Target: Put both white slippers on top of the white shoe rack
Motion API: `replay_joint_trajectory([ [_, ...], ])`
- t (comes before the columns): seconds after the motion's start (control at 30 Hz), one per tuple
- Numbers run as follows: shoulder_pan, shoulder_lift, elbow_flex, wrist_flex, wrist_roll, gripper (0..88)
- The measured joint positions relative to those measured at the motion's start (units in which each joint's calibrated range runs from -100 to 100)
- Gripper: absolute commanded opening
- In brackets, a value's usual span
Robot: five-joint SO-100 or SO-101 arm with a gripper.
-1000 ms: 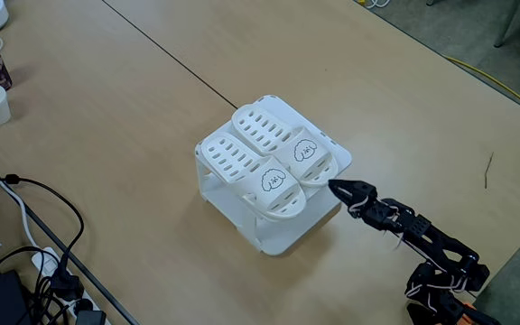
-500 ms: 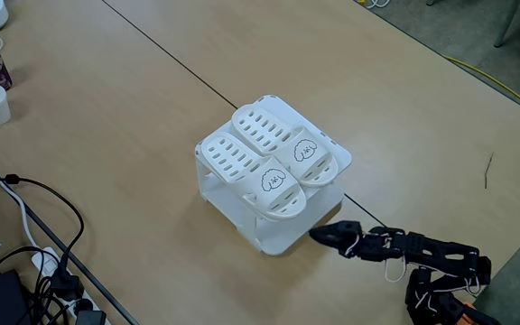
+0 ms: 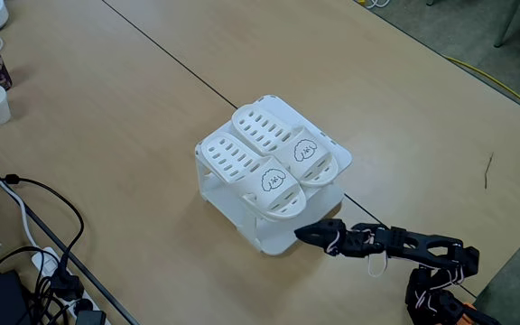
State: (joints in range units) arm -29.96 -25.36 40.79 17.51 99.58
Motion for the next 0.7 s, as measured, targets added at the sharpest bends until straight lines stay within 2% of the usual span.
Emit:
replay_joint_trajectory([
  [0.27,3.5,5.9,-7.0,0.0,0.0,0.7],
  [0.7,4.0,9.0,-9.9,0.0,0.0,0.7],
])
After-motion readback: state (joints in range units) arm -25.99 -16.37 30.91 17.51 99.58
